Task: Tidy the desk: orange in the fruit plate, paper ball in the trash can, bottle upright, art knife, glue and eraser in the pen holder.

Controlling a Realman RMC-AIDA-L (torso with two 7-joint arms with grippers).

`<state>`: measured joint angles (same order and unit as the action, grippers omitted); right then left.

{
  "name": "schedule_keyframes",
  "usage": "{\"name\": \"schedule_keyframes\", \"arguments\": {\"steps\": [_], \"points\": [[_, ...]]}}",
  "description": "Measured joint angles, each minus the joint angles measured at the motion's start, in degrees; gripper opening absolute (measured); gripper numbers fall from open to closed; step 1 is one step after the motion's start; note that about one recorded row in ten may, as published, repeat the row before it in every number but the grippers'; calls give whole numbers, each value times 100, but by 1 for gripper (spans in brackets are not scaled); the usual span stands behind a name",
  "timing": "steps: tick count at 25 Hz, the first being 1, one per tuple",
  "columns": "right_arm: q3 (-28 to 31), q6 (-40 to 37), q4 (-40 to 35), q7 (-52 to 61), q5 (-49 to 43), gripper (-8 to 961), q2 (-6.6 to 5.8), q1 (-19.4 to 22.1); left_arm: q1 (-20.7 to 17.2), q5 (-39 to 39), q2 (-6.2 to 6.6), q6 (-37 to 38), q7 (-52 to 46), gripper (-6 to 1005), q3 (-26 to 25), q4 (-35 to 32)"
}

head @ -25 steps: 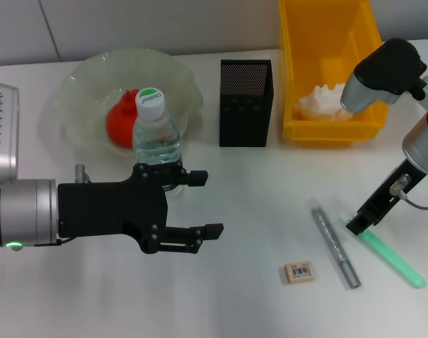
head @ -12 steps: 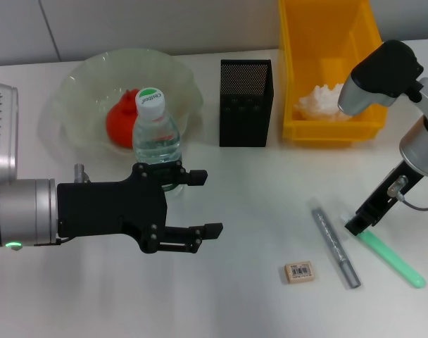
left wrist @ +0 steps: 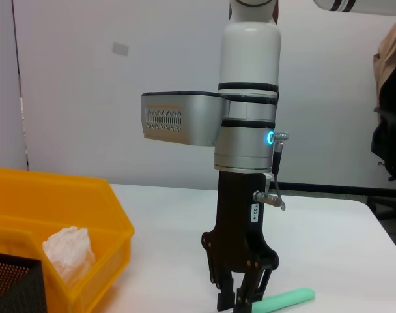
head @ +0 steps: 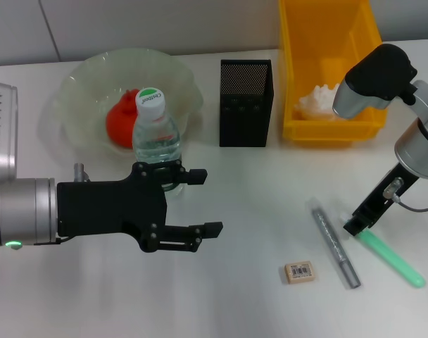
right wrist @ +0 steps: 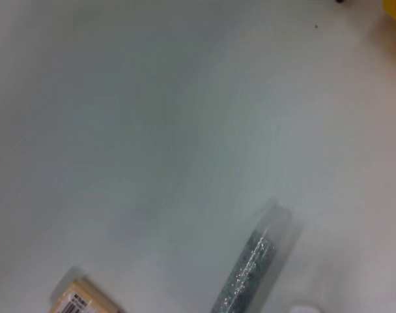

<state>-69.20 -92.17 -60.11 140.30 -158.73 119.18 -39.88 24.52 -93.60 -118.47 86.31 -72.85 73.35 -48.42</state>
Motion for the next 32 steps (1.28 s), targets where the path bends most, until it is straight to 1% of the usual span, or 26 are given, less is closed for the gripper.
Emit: {"name": "schedule_keyframes", "arguments": {"steps": [5, 10, 12, 14, 15, 21, 23, 29, 32], "points": [[-6, 6, -4, 4, 0, 244, 8, 6, 0, 0, 0, 0, 0, 817, -5, 0], [-16, 5, -56, 17, 0, 168, 9, 18, 7, 0, 0, 0, 0, 817, -14, 0], [7, -11, -152, 27, 0, 169, 9, 35, 9, 0, 0, 0, -1, 817, -18, 0], [65, -102, -449, 44, 0, 169, 3, 103, 9, 0, 0, 0, -1, 817, -21, 0], [65, -102, -449, 44, 0, 169, 3, 103, 9, 0, 0, 0, -1, 817, -21, 0], [275, -298, -1559, 121, 0, 169, -8, 377, 9, 4, 1, 0, -1, 817, -24, 0], [358, -309, -1816, 122, 1, 170, -9, 427, 14, 21, 1, 0, -1, 817, -23, 0], [451, -117, -2213, 103, 130, 170, -8, 479, 46, 45, -12, -2, 33, 817, -23, 0], [451, 123, -2419, 104, 203, 170, -11, 481, 76, 45, -16, -8, 64, 817, -22, 0]]}}
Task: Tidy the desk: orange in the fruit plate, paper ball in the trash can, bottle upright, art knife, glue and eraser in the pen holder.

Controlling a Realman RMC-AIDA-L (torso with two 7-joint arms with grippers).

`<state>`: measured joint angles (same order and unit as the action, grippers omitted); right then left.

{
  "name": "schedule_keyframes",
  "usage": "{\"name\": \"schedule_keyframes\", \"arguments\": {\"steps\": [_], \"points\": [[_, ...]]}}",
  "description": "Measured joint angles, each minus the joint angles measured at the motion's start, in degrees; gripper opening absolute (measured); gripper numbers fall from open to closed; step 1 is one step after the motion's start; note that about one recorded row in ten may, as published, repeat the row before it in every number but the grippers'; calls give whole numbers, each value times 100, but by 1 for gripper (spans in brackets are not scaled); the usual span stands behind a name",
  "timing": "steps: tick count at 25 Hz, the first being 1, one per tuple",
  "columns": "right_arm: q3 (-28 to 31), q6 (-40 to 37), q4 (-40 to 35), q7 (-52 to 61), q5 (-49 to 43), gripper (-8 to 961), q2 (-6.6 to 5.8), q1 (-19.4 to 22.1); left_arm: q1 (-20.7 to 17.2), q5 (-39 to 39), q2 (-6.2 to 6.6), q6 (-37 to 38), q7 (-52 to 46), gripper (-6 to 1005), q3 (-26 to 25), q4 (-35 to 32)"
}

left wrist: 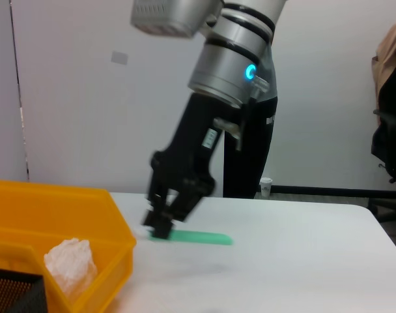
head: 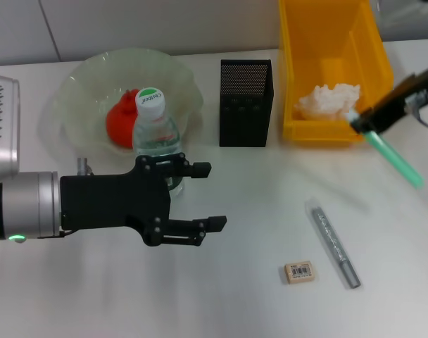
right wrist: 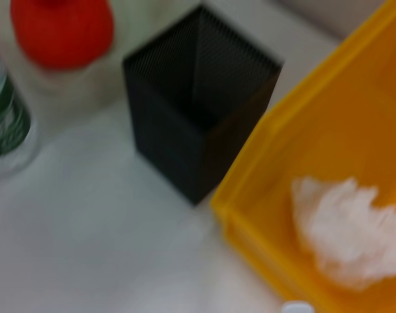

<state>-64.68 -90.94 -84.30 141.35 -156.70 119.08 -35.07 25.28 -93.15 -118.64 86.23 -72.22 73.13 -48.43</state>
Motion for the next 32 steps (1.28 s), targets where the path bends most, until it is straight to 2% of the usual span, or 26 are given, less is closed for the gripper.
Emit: {"name": "schedule_keyframes", "arguments": {"steps": [10, 18, 23, 25, 26, 28, 31, 32], "points": [[72, 1045, -680, -227, 1198, 171, -6, 141, 82, 66, -10, -161, 5, 817, 16, 8], [94, 1750, -800, -844, 2134, 171, 0, 370, 174, 142, -9, -314, 119, 817, -1, 155], [131, 2245, -630, -1590, 2995, 172, 7, 618, 265, 298, -13, -349, 240, 817, 2, 325], [148, 2506, -403, -2101, 3656, 172, 6, 779, 265, 390, -12, -355, 256, 817, 22, 330], [148, 2506, -403, -2101, 3656, 172, 6, 779, 265, 390, -12, -355, 256, 817, 22, 330], [264, 2631, -46, -2823, 4467, 172, 7, 911, 252, 493, -10, -359, 304, 817, 40, 344], [376, 2633, 245, -3328, 4996, 172, 10, 966, 243, 530, -10, -360, 333, 817, 41, 357], [508, 2610, 573, -3855, 5558, 172, 8, 1036, 229, 566, -10, -359, 358, 817, 42, 368]]}}
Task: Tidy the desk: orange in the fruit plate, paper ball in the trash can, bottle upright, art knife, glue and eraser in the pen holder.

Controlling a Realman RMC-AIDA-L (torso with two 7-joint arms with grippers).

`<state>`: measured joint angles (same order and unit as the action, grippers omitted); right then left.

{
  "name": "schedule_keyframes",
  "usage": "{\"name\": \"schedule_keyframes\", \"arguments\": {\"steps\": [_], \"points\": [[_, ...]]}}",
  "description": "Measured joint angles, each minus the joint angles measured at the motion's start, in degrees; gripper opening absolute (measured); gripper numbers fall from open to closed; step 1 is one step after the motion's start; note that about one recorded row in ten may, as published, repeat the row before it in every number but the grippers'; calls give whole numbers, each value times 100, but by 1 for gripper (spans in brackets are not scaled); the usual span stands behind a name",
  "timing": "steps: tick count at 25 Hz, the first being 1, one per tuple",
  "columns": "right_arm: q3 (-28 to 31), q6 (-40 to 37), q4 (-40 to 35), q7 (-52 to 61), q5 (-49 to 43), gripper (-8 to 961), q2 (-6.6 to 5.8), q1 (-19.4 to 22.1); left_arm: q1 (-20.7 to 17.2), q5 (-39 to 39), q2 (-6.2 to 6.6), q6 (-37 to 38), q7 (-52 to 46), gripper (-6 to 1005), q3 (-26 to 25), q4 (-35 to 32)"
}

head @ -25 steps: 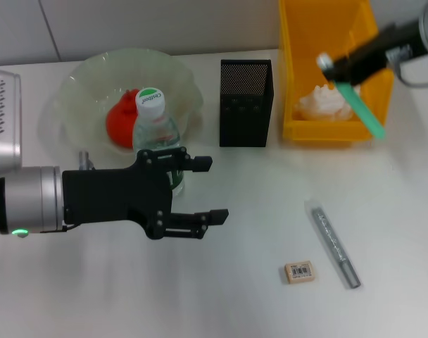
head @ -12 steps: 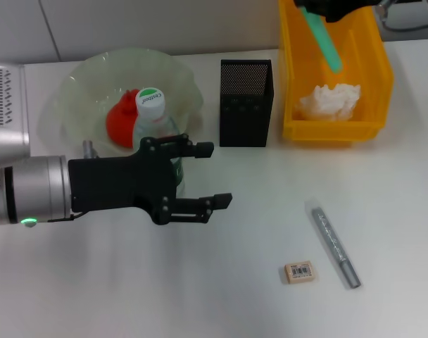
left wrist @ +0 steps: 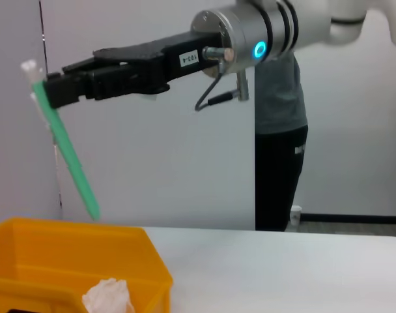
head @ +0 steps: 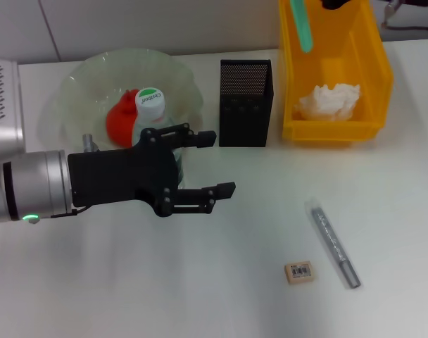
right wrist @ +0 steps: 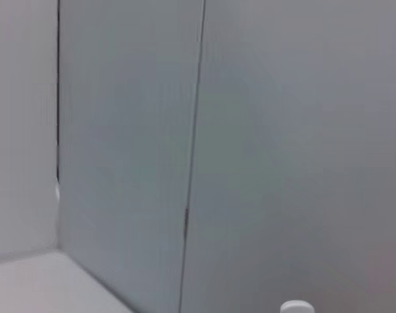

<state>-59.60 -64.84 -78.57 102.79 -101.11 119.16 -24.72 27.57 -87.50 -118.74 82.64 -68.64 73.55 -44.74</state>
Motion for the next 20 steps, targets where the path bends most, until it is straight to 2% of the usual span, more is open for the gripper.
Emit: {"name": "schedule_keyframes", "arguments": {"steps": [3, 5, 6, 10, 11, 15, 20], "points": [[162, -68, 336, -490, 492, 172, -1, 59, -10, 22, 0, 4, 14, 817, 1, 3], [549, -369, 970, -1213, 1189, 172, -9, 84, -24, 45, -3, 40, 27, 817, 10, 11], [549, -369, 970, -1213, 1189, 173, -9, 84, -26, 55, -5, 49, 27, 817, 11, 11], [1163, -807, 1854, -1750, 1563, 173, -58, -94, -38, 164, -8, 65, 72, 817, 87, 18], [1163, -807, 1854, -1750, 1563, 173, -58, -94, -38, 164, -8, 65, 72, 817, 87, 18], [1246, -857, 2553, -1902, 1571, 173, -185, -367, -49, 199, -9, 58, 106, 817, 156, 18], [1241, -820, 2943, -2027, 1550, 173, -207, -627, -52, 323, -9, 47, 215, 817, 238, 67]]}}
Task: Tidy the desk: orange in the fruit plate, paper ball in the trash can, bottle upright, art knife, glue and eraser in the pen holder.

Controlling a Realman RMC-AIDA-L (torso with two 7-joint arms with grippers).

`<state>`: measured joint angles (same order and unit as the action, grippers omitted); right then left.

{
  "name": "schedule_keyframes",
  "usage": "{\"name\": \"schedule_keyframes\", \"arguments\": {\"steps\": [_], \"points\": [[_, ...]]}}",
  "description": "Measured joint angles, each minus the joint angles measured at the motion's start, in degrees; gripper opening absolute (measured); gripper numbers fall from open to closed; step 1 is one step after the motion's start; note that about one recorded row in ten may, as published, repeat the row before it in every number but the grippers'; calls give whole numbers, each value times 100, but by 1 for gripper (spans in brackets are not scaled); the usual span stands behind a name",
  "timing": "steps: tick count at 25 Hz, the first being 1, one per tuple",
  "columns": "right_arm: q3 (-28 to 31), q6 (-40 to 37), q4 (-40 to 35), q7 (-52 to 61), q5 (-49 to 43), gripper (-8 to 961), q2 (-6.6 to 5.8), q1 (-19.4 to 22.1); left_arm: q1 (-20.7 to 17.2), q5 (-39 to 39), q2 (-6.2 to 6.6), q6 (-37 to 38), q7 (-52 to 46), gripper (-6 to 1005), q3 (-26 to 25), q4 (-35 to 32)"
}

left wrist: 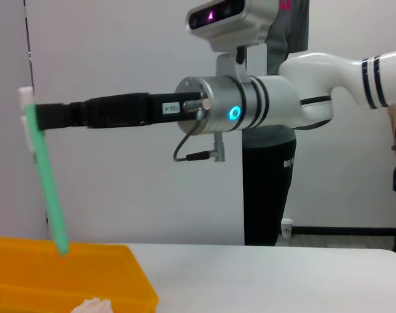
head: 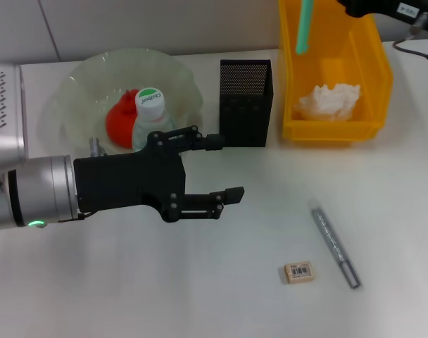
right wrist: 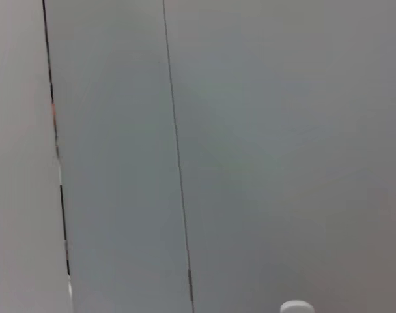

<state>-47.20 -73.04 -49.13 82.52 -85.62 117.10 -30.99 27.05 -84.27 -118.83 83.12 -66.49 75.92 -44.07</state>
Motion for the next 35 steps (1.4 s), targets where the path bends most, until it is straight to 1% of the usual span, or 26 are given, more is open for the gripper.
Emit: {"name": "schedule_keyframes", "arguments": {"steps": [1, 5, 9, 11, 12, 13, 14, 15, 16, 18, 25, 31, 35], "points": [[0, 0, 0, 0, 0, 173, 0, 0, -2, 10, 0, 3, 18, 817, 1, 9], [-1, 44, 208, -5, -8, 174, -5, -208, -7, 26, 0, 1, 41, 817, 2, 63], [-32, 178, 350, -49, -8, 174, -7, -292, -2, 33, -3, 16, 67, 817, 1, 86], [-44, 276, 601, -159, -8, 174, -35, -403, -13, 52, -7, 23, 99, 817, 3, 88], [-44, 276, 601, -159, -8, 174, -35, -403, -22, 65, -8, 26, 104, 817, 5, 90], [-44, 309, 831, -251, -12, 174, -75, -504, -34, 89, -9, 31, 107, 817, 10, 94], [-44, 309, 831, -251, -12, 174, -75, -504, -34, 89, -9, 31, 107, 817, 10, 94], [-48, 348, 1070, -354, -35, 174, -115, -607, -35, 95, -9, 33, 107, 817, 11, 95], [-48, 348, 1070, -354, -35, 174, -115, -607, -36, 97, -9, 35, 108, 817, 10, 95], [-59, 444, 1323, -496, -89, 175, -141, -735, -36, 99, -9, 37, 108, 817, 10, 95], [-120, 646, 1661, -734, -108, 175, -143, -900, -43, 161, -9, 76, 111, 817, 19, 94], [-123, 715, 1792, -828, -127, 175, -132, -967, -50, 161, -9, 76, 115, 817, 20, 92], [-123, 810, 1847, -836, -199, 176, -100, -1019, -51, 161, -9, 75, 119, 817, 19, 92]]}}
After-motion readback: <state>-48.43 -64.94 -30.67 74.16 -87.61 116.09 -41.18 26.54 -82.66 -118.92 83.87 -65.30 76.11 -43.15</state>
